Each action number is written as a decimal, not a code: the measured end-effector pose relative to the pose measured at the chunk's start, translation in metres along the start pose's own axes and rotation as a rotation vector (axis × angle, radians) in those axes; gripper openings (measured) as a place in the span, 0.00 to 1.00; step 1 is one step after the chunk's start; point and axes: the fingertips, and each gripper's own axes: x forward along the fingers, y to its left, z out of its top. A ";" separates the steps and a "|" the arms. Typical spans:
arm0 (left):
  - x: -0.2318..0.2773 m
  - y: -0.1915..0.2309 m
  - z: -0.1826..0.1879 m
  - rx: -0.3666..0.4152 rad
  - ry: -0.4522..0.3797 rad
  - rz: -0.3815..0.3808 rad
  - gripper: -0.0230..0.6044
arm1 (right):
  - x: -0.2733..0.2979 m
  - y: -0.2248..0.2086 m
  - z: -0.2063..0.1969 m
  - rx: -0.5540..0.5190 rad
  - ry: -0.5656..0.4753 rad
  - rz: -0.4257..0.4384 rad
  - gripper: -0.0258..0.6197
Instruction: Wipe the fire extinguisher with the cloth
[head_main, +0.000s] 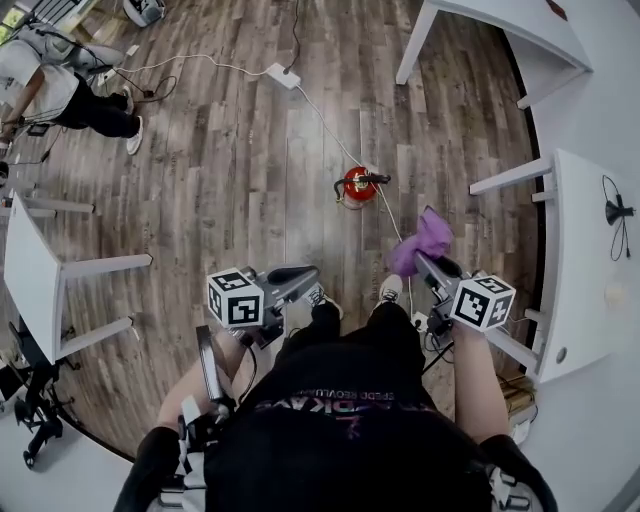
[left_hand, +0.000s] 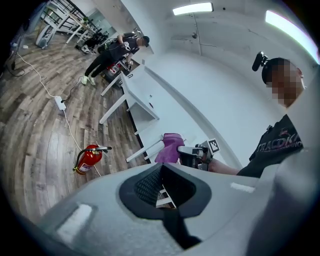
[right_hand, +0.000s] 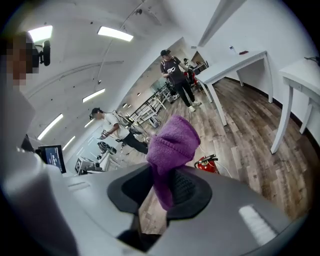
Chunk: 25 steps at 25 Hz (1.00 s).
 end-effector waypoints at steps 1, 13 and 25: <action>0.002 0.004 0.001 -0.012 -0.007 0.013 0.03 | 0.004 -0.009 0.004 -0.026 0.025 -0.014 0.18; 0.061 0.036 -0.031 -0.188 -0.169 0.251 0.03 | 0.097 -0.138 0.030 -0.480 0.456 0.005 0.18; 0.069 0.111 -0.081 -0.323 -0.295 0.349 0.03 | 0.229 -0.237 0.000 -1.051 0.857 -0.070 0.17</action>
